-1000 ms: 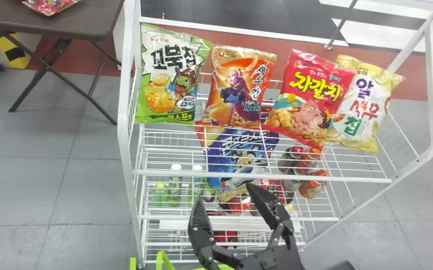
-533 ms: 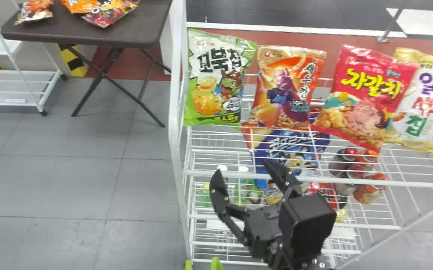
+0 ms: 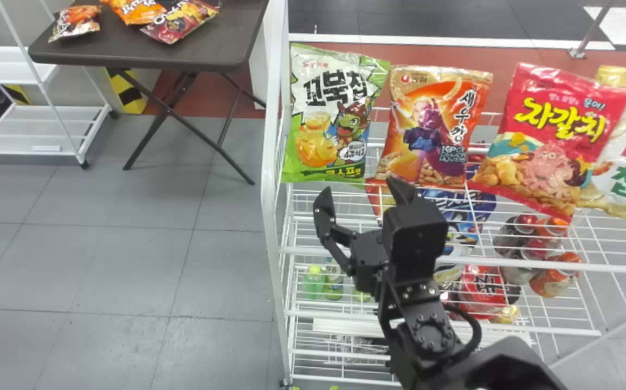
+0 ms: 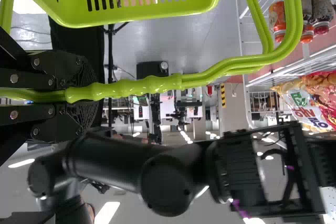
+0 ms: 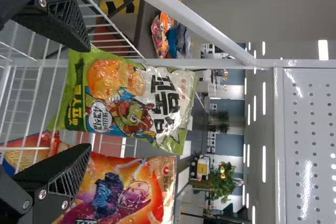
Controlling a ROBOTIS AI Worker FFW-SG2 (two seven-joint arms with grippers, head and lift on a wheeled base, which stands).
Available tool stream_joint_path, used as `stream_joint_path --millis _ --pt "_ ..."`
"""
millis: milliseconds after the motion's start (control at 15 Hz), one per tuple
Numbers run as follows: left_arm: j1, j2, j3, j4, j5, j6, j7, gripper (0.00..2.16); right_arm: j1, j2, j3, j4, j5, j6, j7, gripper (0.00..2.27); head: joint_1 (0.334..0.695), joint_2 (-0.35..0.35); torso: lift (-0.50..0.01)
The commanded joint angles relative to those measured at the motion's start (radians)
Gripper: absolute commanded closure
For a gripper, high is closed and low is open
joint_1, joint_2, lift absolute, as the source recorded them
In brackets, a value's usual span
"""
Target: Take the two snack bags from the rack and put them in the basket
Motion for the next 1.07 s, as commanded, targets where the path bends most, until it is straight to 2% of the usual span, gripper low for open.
stream_joint_path --millis 0,200,600,1000 --pt "0.010 0.000 0.000 -0.003 -0.003 0.003 0.000 1.84 -0.063 0.000 -0.015 0.051 -0.032 -0.002 0.001 0.19 0.695 -0.003 -0.011" --pt "0.019 0.000 0.000 -0.007 -0.012 0.003 0.000 1.84 -0.172 0.008 -0.013 0.138 -0.067 0.004 0.001 0.19 0.695 -0.012 -0.011" --pt "0.025 0.004 0.000 -0.007 -0.023 0.003 0.003 1.84 -0.358 0.058 -0.010 0.341 -0.084 0.041 0.004 0.19 0.695 0.020 -0.011" --pt "0.010 0.015 -0.003 -0.007 -0.024 0.000 0.023 1.84 -0.508 0.058 -0.013 0.516 -0.095 0.037 0.008 0.19 0.695 0.027 -0.011"
